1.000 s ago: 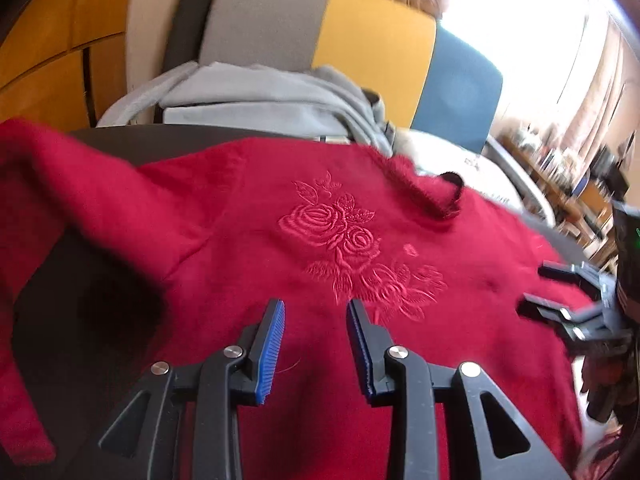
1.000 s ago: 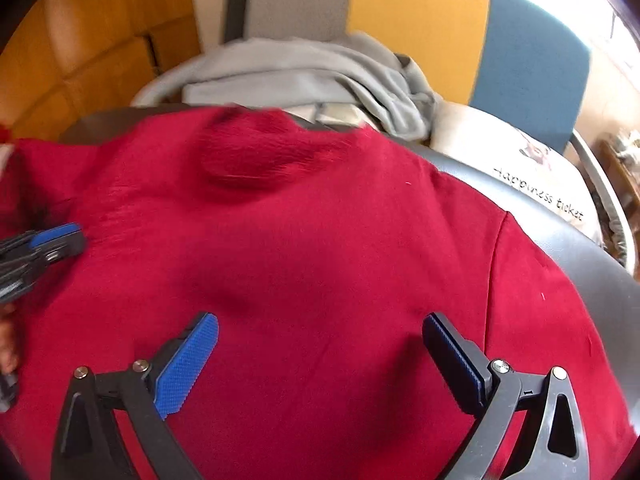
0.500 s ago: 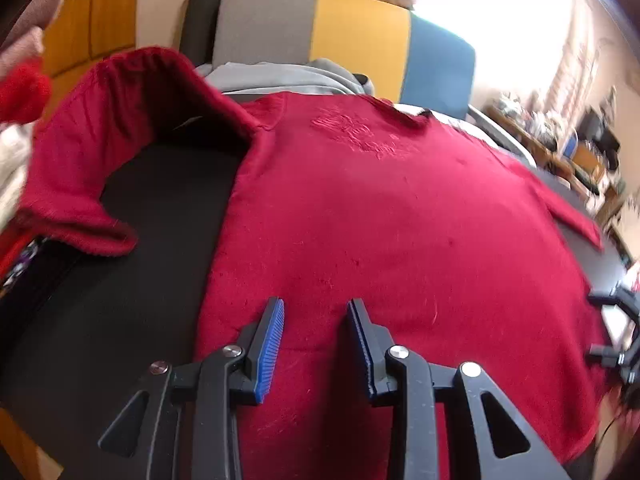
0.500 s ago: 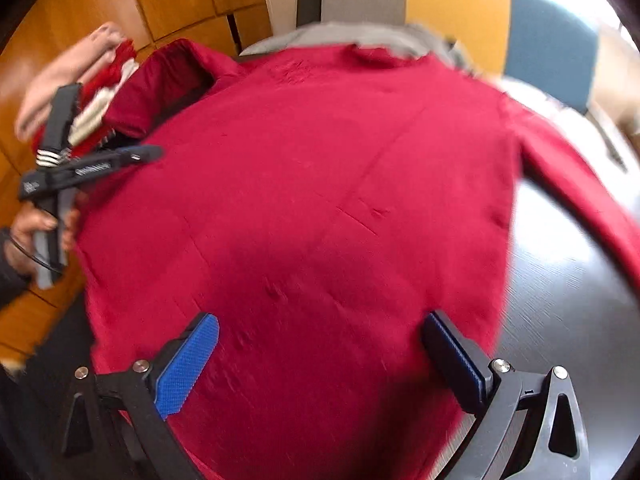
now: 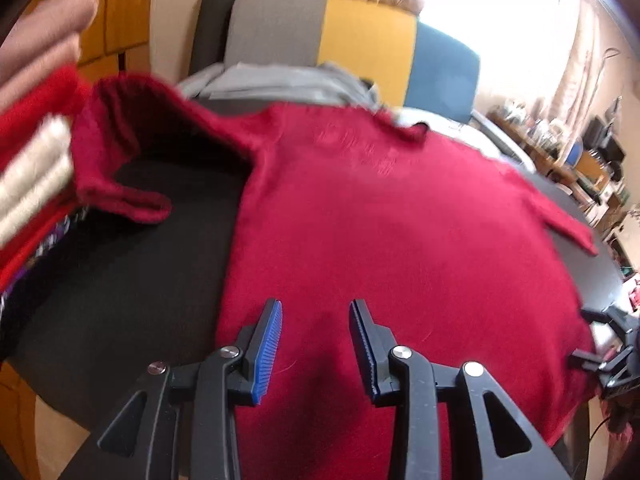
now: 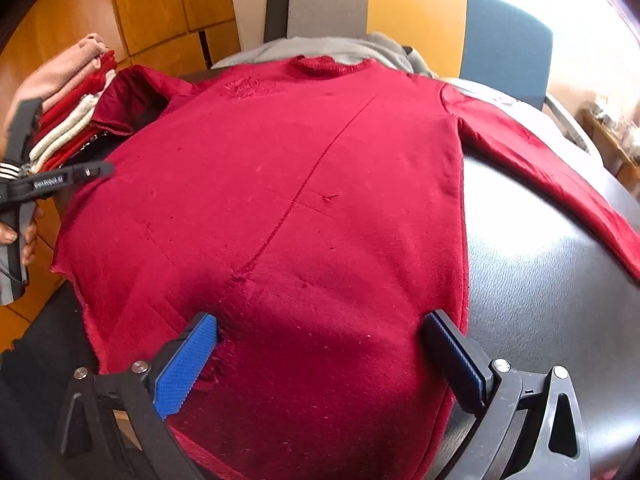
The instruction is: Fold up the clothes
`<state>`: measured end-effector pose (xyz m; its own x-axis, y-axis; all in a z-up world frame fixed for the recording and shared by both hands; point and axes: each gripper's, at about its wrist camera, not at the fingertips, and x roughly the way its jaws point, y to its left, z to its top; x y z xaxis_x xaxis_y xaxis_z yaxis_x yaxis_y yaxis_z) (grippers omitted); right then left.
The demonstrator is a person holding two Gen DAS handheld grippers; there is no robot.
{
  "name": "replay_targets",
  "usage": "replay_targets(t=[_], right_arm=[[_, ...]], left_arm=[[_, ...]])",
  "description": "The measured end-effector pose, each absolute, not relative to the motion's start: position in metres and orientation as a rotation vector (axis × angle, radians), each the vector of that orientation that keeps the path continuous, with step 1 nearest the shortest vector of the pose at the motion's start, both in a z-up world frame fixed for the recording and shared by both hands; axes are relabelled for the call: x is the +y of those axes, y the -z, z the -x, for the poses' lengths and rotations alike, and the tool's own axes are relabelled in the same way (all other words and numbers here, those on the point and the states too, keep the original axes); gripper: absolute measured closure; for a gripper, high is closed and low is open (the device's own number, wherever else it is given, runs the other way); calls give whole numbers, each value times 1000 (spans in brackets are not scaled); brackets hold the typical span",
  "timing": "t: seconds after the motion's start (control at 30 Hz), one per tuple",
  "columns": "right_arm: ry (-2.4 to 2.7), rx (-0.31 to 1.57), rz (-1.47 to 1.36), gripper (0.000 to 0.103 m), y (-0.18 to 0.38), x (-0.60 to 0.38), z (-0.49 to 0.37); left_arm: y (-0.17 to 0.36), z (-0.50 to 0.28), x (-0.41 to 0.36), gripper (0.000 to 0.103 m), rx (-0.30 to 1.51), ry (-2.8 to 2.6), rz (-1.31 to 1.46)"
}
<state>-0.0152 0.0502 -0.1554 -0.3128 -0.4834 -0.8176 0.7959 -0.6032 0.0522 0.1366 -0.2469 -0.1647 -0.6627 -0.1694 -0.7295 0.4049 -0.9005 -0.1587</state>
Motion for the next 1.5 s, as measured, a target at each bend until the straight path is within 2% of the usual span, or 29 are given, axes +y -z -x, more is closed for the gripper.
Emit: replay_targets(t=[0.07, 0.17, 0.33, 0.37, 0.47, 0.57, 0.63, 0.77, 0.9, 1.03, 1.13, 1.3, 1.37, 1.4, 1.5], right_arm=[[1965, 435, -1113, 0, 149, 48, 20], [1967, 249, -1117, 0, 130, 44, 45], [2024, 80, -1077, 0, 123, 24, 82], [2035, 66, -1103, 0, 132, 19, 91], [2062, 77, -1109, 0, 149, 18, 89], [2080, 254, -1000, 0, 156, 17, 71], [2102, 301, -968, 0, 159, 16, 65], [2071, 155, -1001, 0, 155, 26, 80], [2102, 10, -1057, 0, 142, 45, 97], [2360, -97, -1035, 0, 123, 105, 122], [2531, -180, -1137, 0, 124, 157, 160], [2737, -627, -1279, 1, 136, 262, 226], [2785, -771, -1306, 6, 142, 291, 247], [2802, -774, -1314, 13, 144, 294, 255], [2853, -772, -1336, 15, 151, 301, 281]], left_arm=[[155, -125, -243, 68, 418, 2611, -1063], [156, -94, -238, 68, 338, 2637, -1094], [190, -70, -238, 67, 343, 2575, -1214], [192, -74, -239, 66, 347, 2608, -1155], [196, -84, -238, 65, 326, 2629, -1126], [194, -83, -238, 65, 364, 2620, -1132], [189, -71, -237, 67, 361, 2598, -1160], [167, -42, -222, 67, 363, 2695, -1090], [167, -6, -193, 67, 223, 2774, -1139], [178, 1, -192, 65, 253, 2789, -1163], [185, 6, -191, 60, 276, 2801, -1181], [192, 6, -197, 60, 382, 2830, -1178], [193, 4, -199, 60, 420, 2838, -1170], [193, 3, -200, 60, 440, 2842, -1166], [194, 1, -202, 60, 471, 2848, -1158]])
